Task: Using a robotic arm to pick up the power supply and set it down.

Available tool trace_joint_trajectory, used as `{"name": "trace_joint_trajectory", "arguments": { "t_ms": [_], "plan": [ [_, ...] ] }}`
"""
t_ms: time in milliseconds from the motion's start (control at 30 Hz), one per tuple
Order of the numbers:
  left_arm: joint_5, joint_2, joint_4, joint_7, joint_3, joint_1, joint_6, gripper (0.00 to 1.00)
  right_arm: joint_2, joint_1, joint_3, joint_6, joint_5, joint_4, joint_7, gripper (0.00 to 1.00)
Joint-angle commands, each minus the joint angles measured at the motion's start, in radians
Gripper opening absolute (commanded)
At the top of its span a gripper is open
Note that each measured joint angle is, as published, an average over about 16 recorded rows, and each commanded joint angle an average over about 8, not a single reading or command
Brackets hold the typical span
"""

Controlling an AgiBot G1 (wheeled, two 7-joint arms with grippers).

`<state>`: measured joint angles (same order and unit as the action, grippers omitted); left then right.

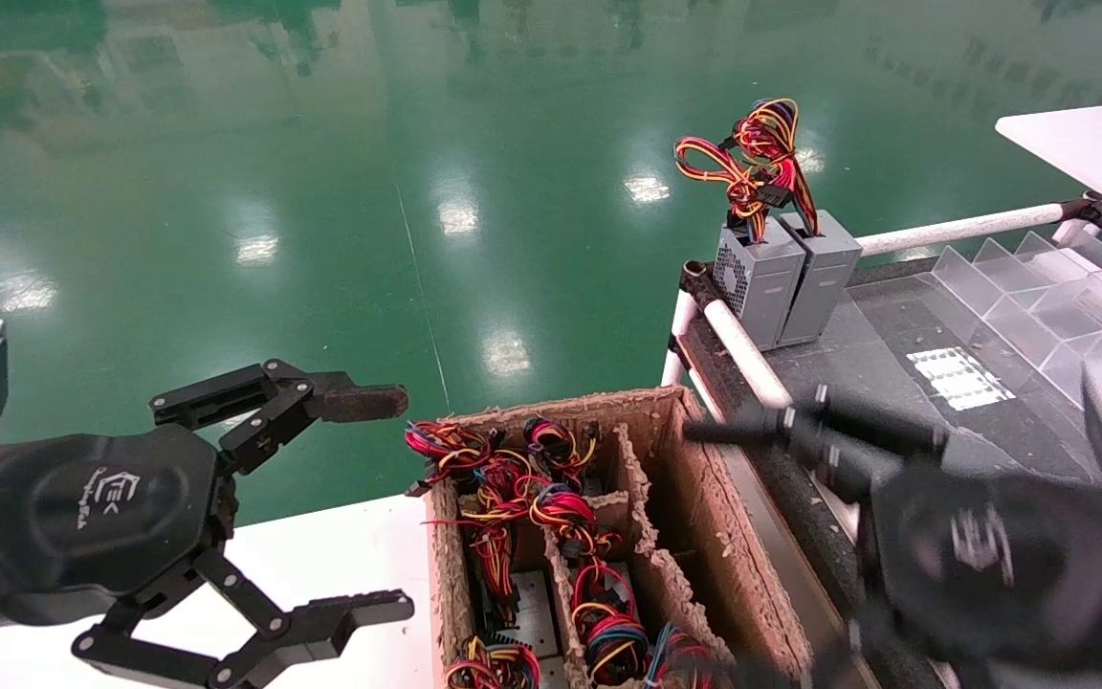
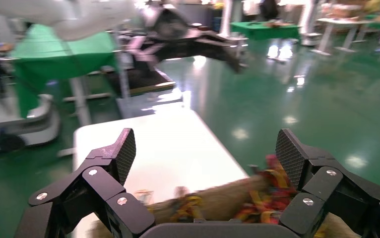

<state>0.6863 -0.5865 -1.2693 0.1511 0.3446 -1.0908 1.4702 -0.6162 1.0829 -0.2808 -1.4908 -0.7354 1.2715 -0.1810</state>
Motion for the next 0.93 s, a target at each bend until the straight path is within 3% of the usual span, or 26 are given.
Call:
{"name": "trace_joint_trajectory", "arguments": {
  "t_ms": [33,933],
  "plan": [
    [0.0,0.0,0.0,0.0,0.0,0.0,0.0,1.0,0.013,-0.023,0.003,-0.014,0.013,0.036,-0.012,1.0],
    [0.0,0.0,0.0,0.0,0.0,0.0,0.0,1.0,0.007,-0.012,0.003,-0.007,0.007,0.018,-0.008,1.0]
  ]
}}
